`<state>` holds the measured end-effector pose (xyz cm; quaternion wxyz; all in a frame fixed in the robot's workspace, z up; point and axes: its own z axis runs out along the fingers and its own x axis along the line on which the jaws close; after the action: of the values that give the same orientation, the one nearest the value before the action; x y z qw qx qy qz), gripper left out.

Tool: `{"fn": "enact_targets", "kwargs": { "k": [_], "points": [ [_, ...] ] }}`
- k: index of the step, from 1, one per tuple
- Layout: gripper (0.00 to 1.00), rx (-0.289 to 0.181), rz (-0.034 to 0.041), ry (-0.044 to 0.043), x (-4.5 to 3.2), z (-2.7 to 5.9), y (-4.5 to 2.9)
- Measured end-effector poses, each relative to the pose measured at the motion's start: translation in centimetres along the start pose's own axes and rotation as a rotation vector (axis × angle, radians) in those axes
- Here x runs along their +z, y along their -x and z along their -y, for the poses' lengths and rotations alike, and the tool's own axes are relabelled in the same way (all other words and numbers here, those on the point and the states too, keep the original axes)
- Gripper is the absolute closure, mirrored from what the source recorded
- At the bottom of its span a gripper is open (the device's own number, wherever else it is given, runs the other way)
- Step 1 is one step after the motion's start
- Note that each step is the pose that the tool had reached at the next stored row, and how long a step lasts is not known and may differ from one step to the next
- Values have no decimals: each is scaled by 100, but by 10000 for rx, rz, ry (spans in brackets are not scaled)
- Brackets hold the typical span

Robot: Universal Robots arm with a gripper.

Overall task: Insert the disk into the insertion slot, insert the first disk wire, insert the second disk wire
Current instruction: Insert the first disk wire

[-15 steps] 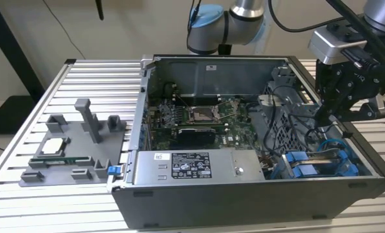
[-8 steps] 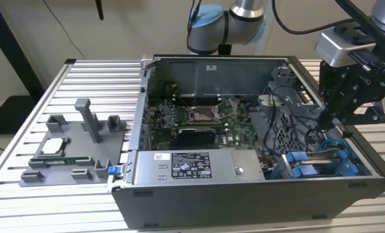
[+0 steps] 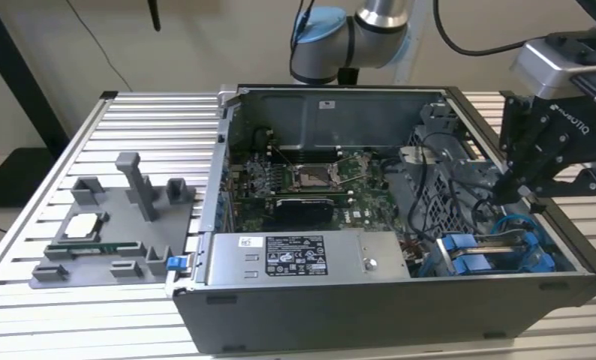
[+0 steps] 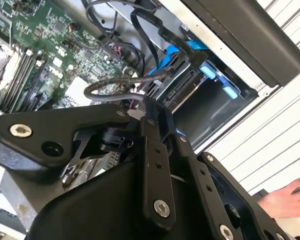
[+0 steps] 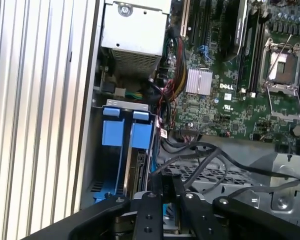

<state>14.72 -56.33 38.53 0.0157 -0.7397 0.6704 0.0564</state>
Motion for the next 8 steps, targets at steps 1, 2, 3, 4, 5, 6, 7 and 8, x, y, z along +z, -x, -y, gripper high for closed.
{"fn": "enact_targets", "kwargs": {
  "k": [1, 2, 3, 4, 5, 6, 7, 8],
  "points": [
    [100, 13, 12, 132, -1, 23, -9],
    [100, 25, 24, 242, -1, 48, -17],
    [100, 33, 34, 335, 0, 76, -26],
    [100, 40, 40, 400, 0, 103, -35],
    [100, 45, 44, 445, 2, 129, -46],
    [100, 48, 46, 473, 7, 151, -59],
    [100, 49, 49, 489, 15, 171, -71],
    [100, 50, 51, 494, 25, 183, -83]
  ]
}}
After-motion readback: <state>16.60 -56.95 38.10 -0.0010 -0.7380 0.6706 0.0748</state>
